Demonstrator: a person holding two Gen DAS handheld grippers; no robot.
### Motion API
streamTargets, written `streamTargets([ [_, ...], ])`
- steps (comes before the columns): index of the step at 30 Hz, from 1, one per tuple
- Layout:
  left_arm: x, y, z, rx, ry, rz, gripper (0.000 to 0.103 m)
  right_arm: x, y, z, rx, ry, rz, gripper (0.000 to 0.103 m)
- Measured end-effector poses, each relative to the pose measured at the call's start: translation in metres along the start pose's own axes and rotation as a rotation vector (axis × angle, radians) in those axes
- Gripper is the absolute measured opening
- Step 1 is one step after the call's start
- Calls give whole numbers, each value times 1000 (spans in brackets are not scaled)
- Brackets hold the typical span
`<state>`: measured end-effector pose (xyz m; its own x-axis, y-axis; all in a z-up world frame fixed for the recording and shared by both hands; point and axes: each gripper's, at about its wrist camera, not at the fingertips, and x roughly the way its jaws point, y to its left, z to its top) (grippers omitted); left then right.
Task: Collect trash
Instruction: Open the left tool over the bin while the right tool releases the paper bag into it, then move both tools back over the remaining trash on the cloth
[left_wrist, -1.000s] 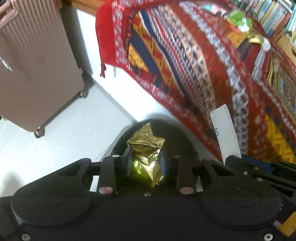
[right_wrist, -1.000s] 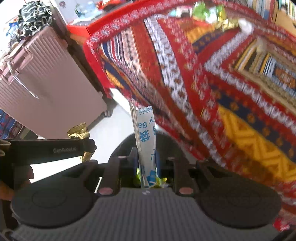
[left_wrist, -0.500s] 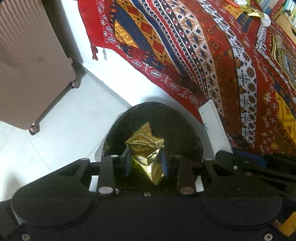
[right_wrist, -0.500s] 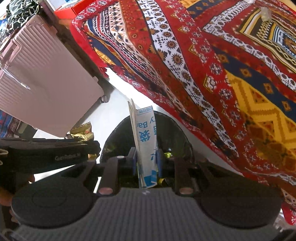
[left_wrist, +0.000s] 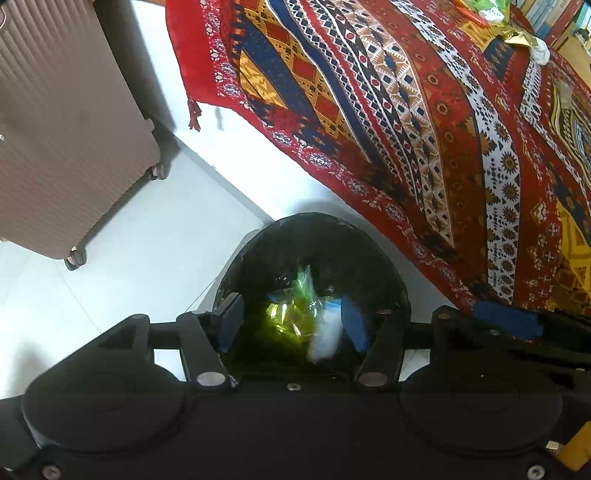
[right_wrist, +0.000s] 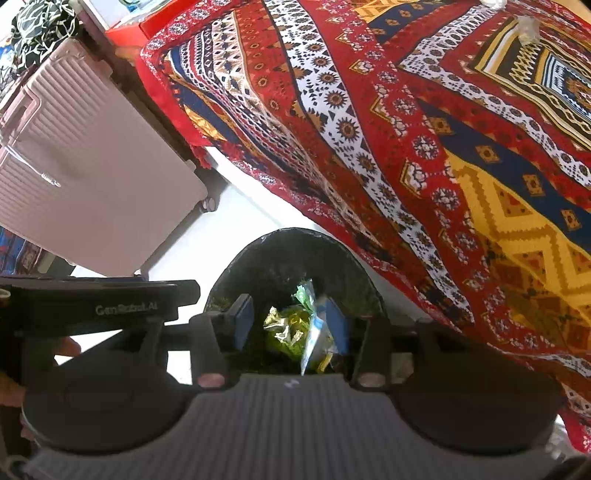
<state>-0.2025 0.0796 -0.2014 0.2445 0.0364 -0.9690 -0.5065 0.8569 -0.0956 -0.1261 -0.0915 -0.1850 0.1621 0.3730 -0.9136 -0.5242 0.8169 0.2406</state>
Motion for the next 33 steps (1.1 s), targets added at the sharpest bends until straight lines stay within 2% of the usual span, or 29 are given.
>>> streamTargets([
  [15, -25, -8, 14, 44, -64, 2, 60, -34, 0, 10, 8, -68, -18, 60],
  [22, -53, -24, 33, 91, -103, 25, 61, -65, -7, 27, 29, -133, -38, 61],
  [33, -107, -70, 81, 114, -206, -21, 62, -129, -37, 68, 66, -231, -148, 61],
])
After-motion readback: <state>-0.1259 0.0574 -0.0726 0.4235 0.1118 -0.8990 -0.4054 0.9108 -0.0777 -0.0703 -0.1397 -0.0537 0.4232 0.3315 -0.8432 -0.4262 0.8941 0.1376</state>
